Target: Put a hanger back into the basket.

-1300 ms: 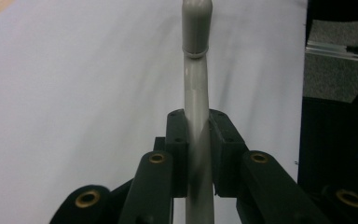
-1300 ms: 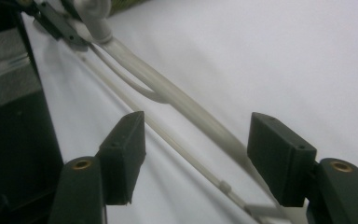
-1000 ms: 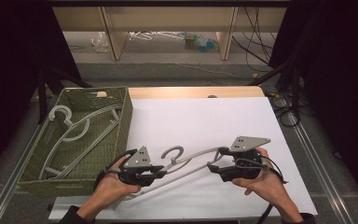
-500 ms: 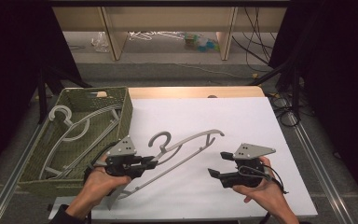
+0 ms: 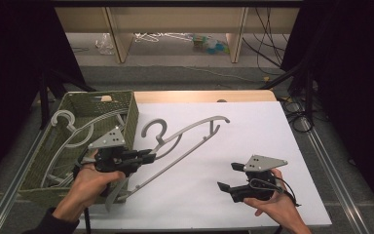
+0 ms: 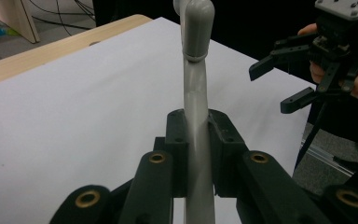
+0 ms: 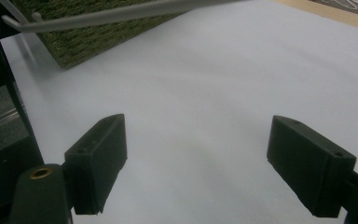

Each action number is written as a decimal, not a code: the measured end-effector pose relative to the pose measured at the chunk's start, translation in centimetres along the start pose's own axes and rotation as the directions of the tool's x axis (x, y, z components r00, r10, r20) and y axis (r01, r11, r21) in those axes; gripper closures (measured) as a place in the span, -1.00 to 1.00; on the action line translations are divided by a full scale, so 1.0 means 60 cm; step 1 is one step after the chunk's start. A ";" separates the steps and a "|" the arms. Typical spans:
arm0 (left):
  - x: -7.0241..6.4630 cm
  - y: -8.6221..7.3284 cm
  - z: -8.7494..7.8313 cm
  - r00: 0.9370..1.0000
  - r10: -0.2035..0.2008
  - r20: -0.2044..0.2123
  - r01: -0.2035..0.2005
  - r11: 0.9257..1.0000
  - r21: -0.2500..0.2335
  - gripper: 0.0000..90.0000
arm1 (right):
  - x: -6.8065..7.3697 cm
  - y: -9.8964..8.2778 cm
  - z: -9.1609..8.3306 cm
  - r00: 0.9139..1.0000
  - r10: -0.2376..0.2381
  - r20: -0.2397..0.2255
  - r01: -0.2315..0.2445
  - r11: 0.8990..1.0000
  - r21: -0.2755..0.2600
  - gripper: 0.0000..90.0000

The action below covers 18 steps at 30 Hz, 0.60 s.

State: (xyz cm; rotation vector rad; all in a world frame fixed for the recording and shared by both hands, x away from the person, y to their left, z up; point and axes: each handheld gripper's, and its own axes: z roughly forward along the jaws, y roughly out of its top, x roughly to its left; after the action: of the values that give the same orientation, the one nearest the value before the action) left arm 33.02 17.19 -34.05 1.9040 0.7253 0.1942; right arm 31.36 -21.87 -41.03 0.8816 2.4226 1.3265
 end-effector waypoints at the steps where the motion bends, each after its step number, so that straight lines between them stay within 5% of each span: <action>1: 0.000 0.005 -0.005 1.000 0.001 0.000 -0.001 1.000 -0.002 0.76 | 0.000 0.000 0.000 1.000 0.000 0.000 0.000 1.000 -0.002 -0.53; 10: 0.011 0.046 -0.059 0.998 0.022 -0.058 -0.023 1.000 -0.019 0.76 | -0.001 -0.004 -0.003 1.000 0.009 0.001 -0.009 1.000 -0.003 -0.53; 18: 0.048 0.065 -0.109 0.989 0.022 -0.146 -0.030 0.998 -0.049 0.76 | -0.004 -0.006 0.002 1.000 0.015 -0.006 -0.015 1.000 0.001 -0.53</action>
State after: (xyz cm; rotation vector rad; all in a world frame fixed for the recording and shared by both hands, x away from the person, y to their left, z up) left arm 33.98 22.83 -28.30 1.8647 0.7859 0.3684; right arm 31.47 -22.08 -41.44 0.8992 2.4260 1.3359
